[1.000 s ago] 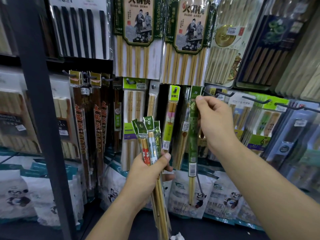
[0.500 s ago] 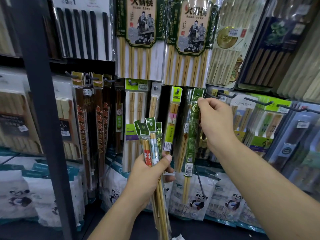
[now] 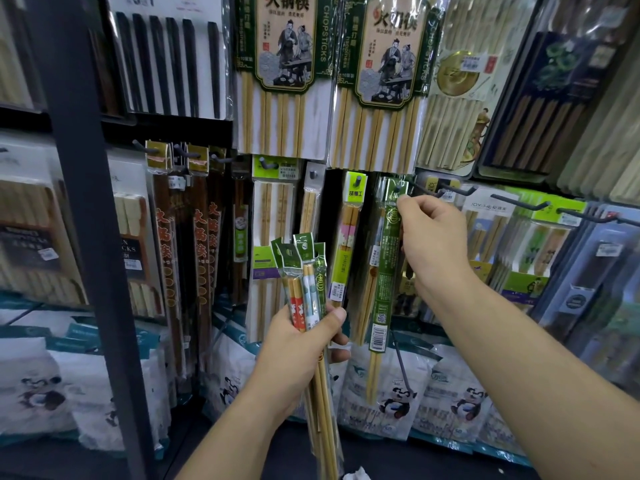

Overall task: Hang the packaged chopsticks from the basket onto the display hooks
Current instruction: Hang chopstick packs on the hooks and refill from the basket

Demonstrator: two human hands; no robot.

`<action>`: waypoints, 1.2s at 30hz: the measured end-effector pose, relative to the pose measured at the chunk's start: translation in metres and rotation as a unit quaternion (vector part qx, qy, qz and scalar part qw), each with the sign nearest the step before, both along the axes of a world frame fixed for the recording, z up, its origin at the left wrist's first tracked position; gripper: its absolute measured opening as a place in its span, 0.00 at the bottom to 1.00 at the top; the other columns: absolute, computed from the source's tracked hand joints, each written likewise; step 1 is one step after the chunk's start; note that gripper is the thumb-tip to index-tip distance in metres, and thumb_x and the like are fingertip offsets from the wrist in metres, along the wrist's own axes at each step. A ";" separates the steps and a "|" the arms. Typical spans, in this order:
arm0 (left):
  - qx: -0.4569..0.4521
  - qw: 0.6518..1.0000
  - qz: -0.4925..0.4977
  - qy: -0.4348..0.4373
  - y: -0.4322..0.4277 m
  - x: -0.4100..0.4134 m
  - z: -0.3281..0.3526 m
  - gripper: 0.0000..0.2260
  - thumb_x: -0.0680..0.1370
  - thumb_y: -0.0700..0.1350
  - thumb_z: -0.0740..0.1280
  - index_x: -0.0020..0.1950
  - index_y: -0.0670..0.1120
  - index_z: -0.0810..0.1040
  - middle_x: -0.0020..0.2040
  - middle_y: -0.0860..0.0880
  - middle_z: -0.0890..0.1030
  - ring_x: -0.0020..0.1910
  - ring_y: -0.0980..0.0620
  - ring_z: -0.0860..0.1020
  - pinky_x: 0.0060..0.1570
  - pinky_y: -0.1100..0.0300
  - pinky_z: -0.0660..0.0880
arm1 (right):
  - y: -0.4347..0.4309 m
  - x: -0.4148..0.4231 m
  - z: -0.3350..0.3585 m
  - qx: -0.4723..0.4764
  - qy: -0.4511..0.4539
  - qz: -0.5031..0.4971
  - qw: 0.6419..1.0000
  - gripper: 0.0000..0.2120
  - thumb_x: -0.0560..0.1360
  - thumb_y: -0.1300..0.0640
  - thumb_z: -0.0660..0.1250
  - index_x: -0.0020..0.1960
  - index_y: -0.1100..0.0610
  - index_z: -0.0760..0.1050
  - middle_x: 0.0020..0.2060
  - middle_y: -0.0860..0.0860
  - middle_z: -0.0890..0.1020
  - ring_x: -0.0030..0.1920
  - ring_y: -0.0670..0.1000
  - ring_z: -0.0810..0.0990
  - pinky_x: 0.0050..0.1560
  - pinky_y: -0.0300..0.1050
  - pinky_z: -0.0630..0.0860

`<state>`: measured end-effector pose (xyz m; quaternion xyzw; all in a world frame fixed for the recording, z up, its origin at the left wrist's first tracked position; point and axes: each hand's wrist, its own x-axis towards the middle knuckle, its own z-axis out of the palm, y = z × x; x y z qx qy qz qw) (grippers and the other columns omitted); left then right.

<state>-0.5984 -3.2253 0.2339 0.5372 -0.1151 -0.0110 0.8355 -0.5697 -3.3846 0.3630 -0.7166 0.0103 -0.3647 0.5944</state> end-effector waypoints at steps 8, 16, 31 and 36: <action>0.046 0.999 0.007 -0.014 0.001 0.005 -0.006 0.03 0.78 0.45 0.75 0.45 0.50 0.83 0.36 0.47 0.81 0.36 0.50 0.81 0.38 0.55 0.79 | -0.004 0.012 -0.008 -0.033 0.013 -0.034 0.999 0.19 0.83 0.51 0.64 0.42 0.66 0.74 0.27 0.47 0.69 0.29 0.47 0.67 0.43 0.33 0.72; 0.061 0.997 -0.014 -0.033 -0.003 0.003 -0.003 0.17 0.70 0.47 0.77 0.55 0.43 0.79 0.37 0.48 0.82 0.35 0.50 0.80 0.37 0.57 0.79 | 0.018 -0.032 -0.035 -0.144 0.113 0.086 0.979 0.10 0.79 0.49 0.69 0.41 0.49 0.83 0.37 0.46 0.85 0.35 0.37 0.80 0.35 0.32 0.73; -0.019 1.000 0.001 -0.011 -0.004 0.005 -0.004 0.06 0.79 0.40 0.72 0.45 0.43 0.76 0.36 0.45 0.82 0.37 0.49 0.83 0.39 0.59 0.82 | 0.004 -0.030 -0.009 -0.030 0.048 0.067 0.996 0.14 0.83 0.52 0.64 0.41 0.56 0.78 0.25 0.43 0.67 0.25 0.42 0.65 0.26 0.32 0.65; -0.013 1.000 -0.004 -0.010 -0.006 0.009 -0.009 0.08 0.81 0.42 0.71 0.46 0.44 0.73 0.31 0.47 0.76 0.31 0.50 0.77 0.38 0.54 0.80 | -0.001 -0.016 0.003 -0.029 0.034 0.044 0.998 0.16 0.83 0.52 0.63 0.42 0.61 0.74 0.23 0.43 0.61 0.25 0.44 0.61 0.27 0.33 0.63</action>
